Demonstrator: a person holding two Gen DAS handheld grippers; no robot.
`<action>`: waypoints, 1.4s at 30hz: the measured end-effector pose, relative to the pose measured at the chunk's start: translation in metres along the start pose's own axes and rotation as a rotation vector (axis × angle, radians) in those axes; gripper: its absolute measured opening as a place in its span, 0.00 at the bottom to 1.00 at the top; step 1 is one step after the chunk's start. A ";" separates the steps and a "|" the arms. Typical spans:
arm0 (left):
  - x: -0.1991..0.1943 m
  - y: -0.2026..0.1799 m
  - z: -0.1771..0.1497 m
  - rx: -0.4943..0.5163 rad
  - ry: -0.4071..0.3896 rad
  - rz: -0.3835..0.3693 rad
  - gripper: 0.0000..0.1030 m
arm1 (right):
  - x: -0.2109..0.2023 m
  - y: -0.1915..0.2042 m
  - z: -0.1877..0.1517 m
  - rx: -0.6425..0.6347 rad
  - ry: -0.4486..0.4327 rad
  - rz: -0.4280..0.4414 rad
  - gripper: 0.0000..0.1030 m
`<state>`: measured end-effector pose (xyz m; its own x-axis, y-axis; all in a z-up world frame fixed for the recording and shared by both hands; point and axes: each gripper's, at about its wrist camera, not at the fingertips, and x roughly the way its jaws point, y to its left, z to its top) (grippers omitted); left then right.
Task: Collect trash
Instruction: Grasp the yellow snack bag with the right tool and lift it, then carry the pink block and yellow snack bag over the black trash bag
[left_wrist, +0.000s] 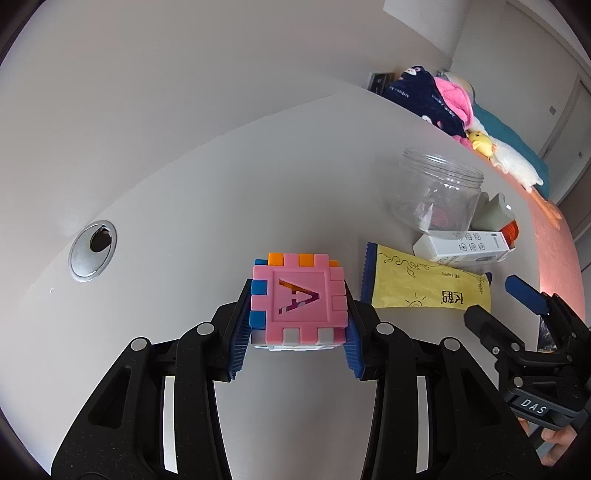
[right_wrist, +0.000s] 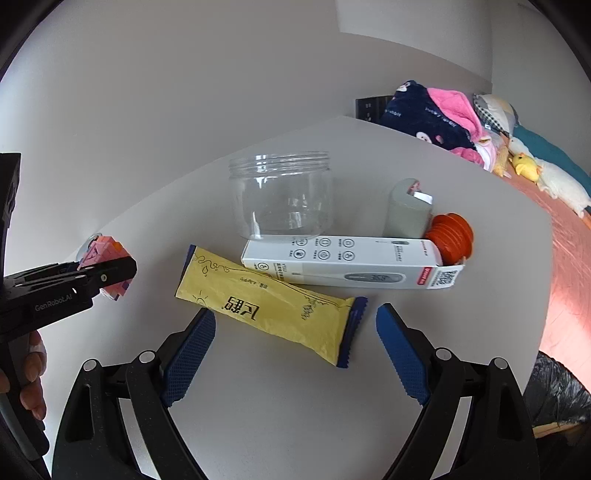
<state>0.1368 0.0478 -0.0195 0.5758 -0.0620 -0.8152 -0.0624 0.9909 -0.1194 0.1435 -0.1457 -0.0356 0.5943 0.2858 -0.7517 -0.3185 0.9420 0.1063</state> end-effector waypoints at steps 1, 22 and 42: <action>-0.001 0.001 0.000 -0.002 -0.001 0.001 0.40 | 0.005 0.003 0.001 -0.011 0.013 0.007 0.86; 0.002 0.004 0.000 -0.019 0.014 -0.028 0.40 | 0.015 0.003 0.002 -0.002 0.009 -0.007 0.22; -0.022 -0.080 -0.025 0.118 -0.015 -0.173 0.40 | -0.063 -0.045 -0.023 0.135 -0.075 0.001 0.22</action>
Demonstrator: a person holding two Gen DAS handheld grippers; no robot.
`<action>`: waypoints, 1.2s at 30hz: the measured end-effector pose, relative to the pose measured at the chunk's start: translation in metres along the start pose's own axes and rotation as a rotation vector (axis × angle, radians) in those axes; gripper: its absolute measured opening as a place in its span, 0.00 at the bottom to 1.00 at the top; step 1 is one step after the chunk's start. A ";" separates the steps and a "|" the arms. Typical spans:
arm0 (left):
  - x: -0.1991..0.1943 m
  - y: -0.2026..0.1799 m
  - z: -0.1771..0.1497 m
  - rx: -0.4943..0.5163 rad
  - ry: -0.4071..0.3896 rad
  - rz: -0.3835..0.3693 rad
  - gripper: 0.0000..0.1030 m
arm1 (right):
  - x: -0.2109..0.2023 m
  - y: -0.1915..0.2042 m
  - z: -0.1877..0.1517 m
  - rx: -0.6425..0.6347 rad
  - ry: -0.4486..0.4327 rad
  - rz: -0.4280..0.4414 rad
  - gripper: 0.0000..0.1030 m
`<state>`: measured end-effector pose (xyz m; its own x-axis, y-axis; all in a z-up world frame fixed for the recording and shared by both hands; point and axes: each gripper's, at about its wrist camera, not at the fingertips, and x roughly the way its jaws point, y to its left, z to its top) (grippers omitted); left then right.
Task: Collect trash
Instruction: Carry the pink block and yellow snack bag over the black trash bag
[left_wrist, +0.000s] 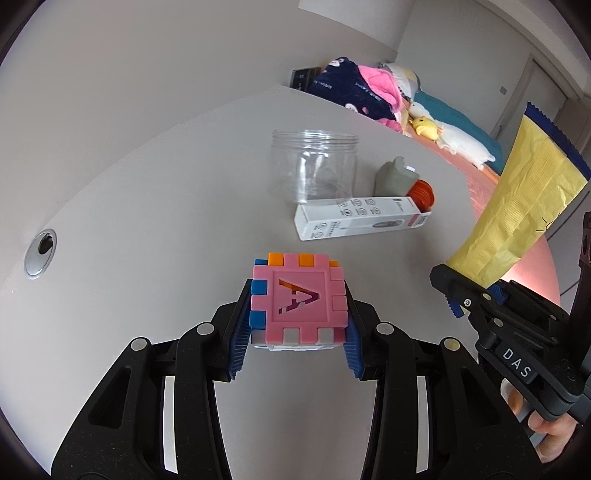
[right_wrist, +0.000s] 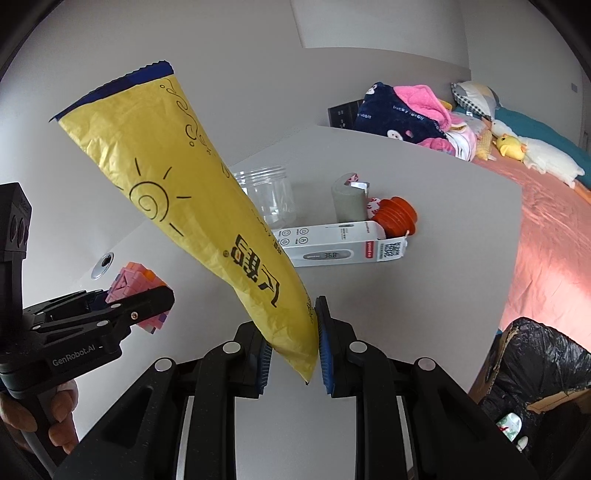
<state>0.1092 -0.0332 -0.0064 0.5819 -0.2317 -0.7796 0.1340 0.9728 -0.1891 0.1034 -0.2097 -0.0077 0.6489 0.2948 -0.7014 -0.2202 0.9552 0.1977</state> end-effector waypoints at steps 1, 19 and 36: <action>0.000 -0.004 -0.001 0.005 0.001 -0.007 0.40 | -0.005 -0.003 -0.001 0.005 -0.006 -0.003 0.22; -0.002 -0.105 -0.017 0.131 0.016 -0.114 0.40 | -0.076 -0.076 -0.037 0.115 -0.075 -0.086 0.22; -0.001 -0.199 -0.034 0.289 0.043 -0.214 0.40 | -0.140 -0.146 -0.064 0.245 -0.147 -0.190 0.23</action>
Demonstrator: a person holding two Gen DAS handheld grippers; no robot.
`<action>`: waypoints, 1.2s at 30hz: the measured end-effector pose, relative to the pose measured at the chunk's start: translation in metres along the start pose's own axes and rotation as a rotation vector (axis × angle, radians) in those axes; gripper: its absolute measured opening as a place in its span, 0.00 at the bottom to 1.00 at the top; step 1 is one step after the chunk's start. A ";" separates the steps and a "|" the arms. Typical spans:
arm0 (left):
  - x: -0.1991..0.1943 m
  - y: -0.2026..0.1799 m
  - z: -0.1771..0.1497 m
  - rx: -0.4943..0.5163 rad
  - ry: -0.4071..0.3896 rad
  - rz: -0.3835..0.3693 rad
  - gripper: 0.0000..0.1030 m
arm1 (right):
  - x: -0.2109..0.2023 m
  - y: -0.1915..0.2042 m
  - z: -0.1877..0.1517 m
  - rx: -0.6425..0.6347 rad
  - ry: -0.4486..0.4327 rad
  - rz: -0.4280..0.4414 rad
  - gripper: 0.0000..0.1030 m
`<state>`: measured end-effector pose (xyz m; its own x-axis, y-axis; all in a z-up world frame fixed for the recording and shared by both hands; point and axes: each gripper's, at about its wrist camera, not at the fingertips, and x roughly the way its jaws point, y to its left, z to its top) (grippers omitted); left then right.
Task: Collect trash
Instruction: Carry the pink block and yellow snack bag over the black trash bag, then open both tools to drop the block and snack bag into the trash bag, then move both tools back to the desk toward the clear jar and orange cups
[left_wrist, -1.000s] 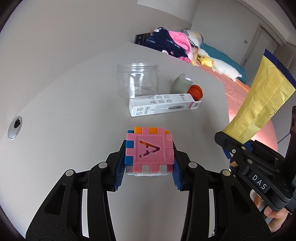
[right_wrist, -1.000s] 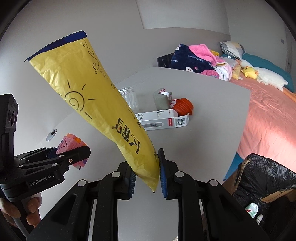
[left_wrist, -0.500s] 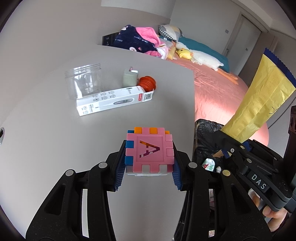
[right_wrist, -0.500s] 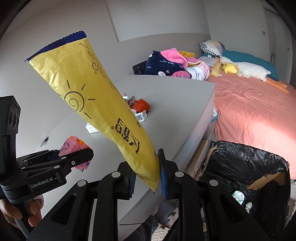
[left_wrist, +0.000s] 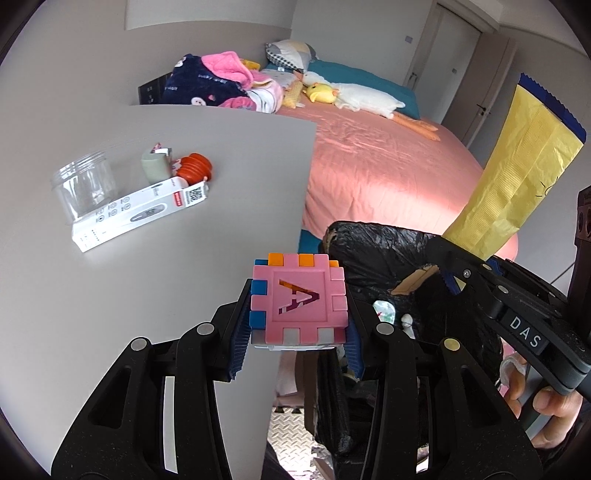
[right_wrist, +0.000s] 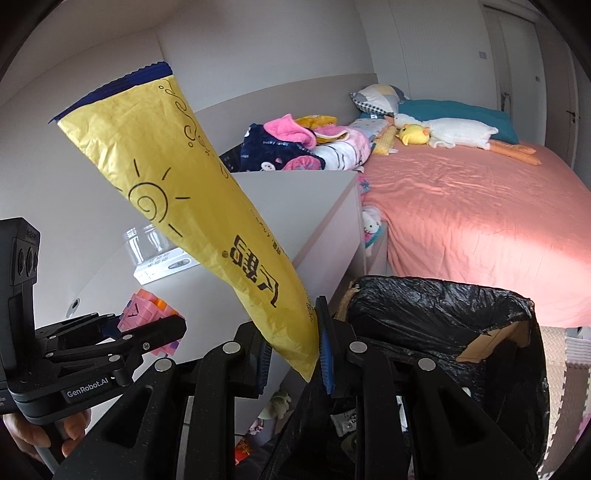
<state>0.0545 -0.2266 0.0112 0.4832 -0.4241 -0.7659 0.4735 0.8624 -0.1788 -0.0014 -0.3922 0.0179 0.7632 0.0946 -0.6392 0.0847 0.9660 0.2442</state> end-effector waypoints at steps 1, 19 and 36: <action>0.001 -0.005 0.000 0.010 0.003 -0.005 0.40 | -0.002 -0.004 0.001 0.008 -0.001 -0.006 0.23; 0.035 -0.090 -0.013 0.194 0.162 -0.275 0.94 | -0.045 -0.080 0.000 0.217 -0.083 -0.250 0.90; 0.026 -0.055 -0.013 0.148 0.095 -0.228 0.94 | -0.029 -0.071 0.002 0.198 -0.075 -0.232 0.90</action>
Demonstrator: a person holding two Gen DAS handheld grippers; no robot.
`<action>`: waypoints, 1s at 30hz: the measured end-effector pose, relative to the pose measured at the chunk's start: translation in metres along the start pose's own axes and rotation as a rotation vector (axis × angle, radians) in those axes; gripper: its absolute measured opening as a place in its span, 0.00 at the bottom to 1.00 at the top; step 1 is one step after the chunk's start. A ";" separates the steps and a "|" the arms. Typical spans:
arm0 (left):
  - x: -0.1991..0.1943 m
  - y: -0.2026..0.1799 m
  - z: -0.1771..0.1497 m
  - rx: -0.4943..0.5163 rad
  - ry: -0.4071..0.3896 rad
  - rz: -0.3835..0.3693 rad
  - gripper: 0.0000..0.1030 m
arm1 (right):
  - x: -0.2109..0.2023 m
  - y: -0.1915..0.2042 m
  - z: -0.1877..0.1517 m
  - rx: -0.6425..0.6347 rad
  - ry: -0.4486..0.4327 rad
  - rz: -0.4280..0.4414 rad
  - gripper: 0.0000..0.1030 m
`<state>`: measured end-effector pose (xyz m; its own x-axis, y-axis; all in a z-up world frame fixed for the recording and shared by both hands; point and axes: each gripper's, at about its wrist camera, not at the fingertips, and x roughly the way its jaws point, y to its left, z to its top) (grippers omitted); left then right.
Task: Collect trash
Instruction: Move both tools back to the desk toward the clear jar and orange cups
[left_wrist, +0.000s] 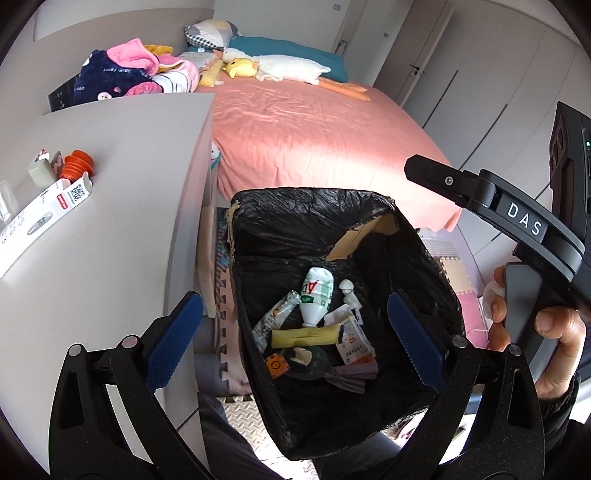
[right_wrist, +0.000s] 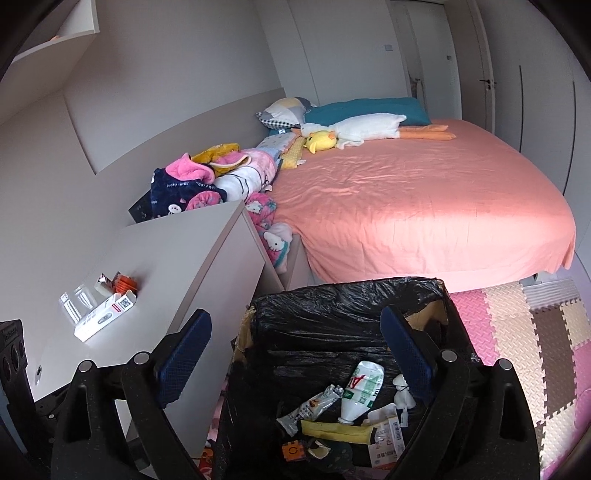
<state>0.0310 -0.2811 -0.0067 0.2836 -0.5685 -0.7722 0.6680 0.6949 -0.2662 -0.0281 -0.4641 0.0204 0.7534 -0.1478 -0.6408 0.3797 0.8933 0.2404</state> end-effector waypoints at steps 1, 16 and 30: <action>-0.001 0.004 0.000 -0.005 -0.004 0.007 0.94 | 0.002 0.004 -0.001 -0.005 0.001 0.005 0.90; -0.031 0.077 -0.006 -0.096 -0.074 0.130 0.94 | 0.033 0.073 -0.009 -0.094 0.032 0.090 0.90; -0.059 0.145 -0.005 -0.201 -0.145 0.242 0.94 | 0.062 0.125 -0.009 -0.156 0.052 0.138 0.90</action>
<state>0.1081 -0.1447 -0.0029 0.5217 -0.4234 -0.7407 0.4249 0.8818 -0.2048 0.0615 -0.3581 0.0037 0.7620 -0.0009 -0.6476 0.1844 0.9589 0.2156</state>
